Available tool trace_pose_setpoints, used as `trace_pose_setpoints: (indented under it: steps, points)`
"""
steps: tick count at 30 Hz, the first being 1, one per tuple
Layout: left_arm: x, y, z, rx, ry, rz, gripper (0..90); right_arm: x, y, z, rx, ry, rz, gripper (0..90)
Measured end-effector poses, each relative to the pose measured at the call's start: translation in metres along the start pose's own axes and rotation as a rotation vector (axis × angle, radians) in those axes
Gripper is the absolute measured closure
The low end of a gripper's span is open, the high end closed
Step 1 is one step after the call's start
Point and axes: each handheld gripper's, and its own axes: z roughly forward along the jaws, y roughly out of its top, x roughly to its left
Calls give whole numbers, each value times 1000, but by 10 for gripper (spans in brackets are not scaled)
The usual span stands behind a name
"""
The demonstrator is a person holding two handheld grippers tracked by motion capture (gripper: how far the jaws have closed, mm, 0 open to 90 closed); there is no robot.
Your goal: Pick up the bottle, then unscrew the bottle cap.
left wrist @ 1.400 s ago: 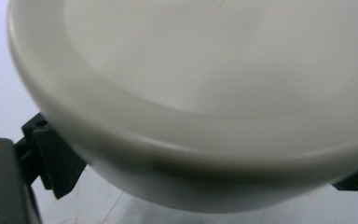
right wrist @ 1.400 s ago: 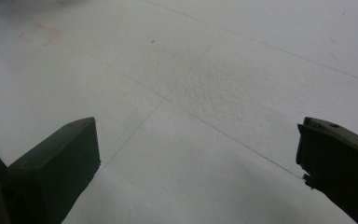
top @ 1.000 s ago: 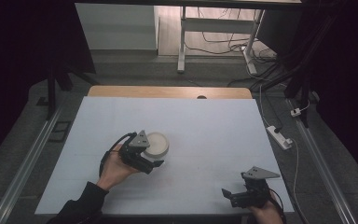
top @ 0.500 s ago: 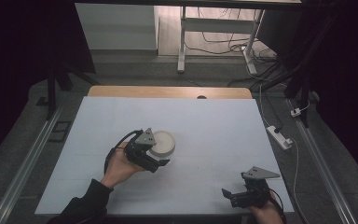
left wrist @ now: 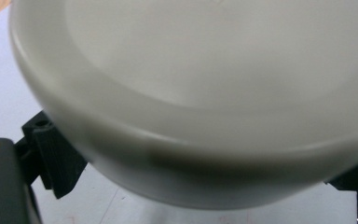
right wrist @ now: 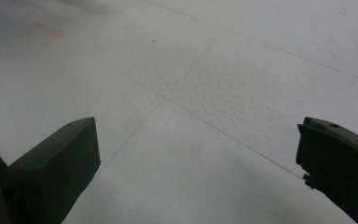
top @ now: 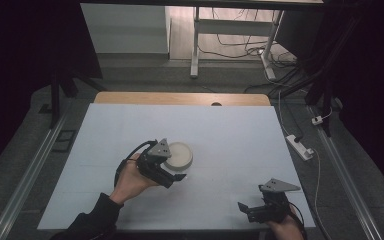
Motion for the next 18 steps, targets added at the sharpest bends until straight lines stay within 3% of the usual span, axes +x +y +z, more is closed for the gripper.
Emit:
trace_pose_setpoints:
  steps: [18]
  points:
    - [-3, -1, 7, 15, -17, 1, 73, 0, 0, -3, -31, -5, 3, 0]
